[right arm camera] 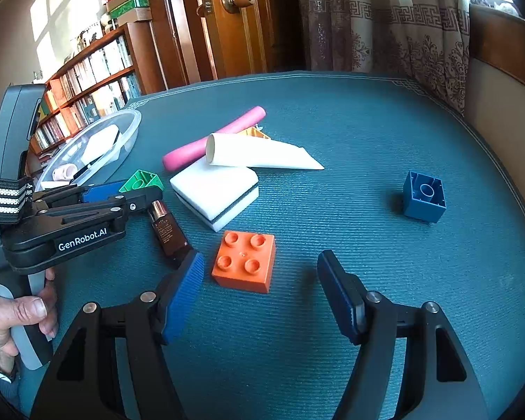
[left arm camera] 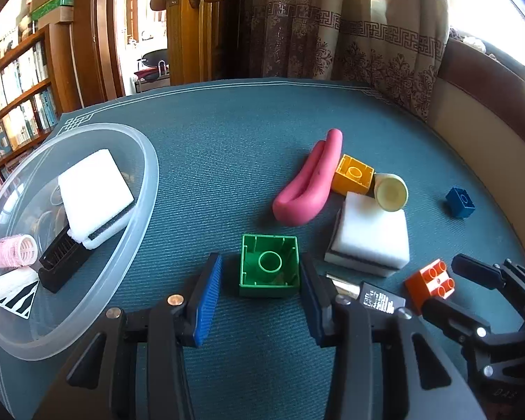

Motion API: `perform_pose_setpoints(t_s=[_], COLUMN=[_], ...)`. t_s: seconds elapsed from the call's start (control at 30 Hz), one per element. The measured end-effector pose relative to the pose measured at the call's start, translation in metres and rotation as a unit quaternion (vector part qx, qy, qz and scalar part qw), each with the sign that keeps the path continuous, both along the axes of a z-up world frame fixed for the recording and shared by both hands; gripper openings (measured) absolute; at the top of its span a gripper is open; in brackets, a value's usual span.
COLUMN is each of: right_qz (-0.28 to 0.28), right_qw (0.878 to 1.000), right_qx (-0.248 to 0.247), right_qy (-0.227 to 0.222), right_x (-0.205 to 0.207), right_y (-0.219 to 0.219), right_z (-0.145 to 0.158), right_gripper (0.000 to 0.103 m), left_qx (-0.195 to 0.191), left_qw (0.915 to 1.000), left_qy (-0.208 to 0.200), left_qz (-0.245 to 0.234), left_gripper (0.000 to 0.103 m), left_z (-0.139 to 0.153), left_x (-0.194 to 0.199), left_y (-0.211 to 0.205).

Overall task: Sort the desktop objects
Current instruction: 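Grasp the green brick with the left tool while the right tool grasps the orange brick, then carry the green and orange bricks over the clear bowl with both tools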

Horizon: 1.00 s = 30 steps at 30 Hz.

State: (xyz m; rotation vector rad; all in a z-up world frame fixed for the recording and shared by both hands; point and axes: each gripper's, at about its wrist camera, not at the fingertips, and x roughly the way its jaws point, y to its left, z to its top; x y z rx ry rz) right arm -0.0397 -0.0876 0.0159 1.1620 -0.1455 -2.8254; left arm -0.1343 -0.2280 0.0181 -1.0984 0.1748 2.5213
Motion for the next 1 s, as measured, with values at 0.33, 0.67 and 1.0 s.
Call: perform_pose_setpoints(t_s=[0.33, 0.67, 1.0], right_qz=[-0.004, -0.002, -0.011], right_qw=[1.0, 1.0, 0.999], right_qx=[-0.006, -0.021, -0.024], right_qy=[-0.012, 0.01, 0.032], right_x=[-0.005, 0.002, 0.004], right_y=[0.002, 0.006, 0.01], right_z=[-0.004, 0.001, 0.014], right_gripper=[0.039, 0.036, 0.036], left_qx=[-0.004, 0.016, 0.042], left_qw=[1.0, 0.9987, 0.9952], left_qy=[0.005, 0.049, 0.074], left_qz=[-0.007, -0.001, 0.048], left_gripper=[0.035, 0.035, 0.035], left_z=[0.0, 0.019, 0.033], left_x=[0.002, 0.017, 0.02], left_y=[0.001, -0.004, -0.034])
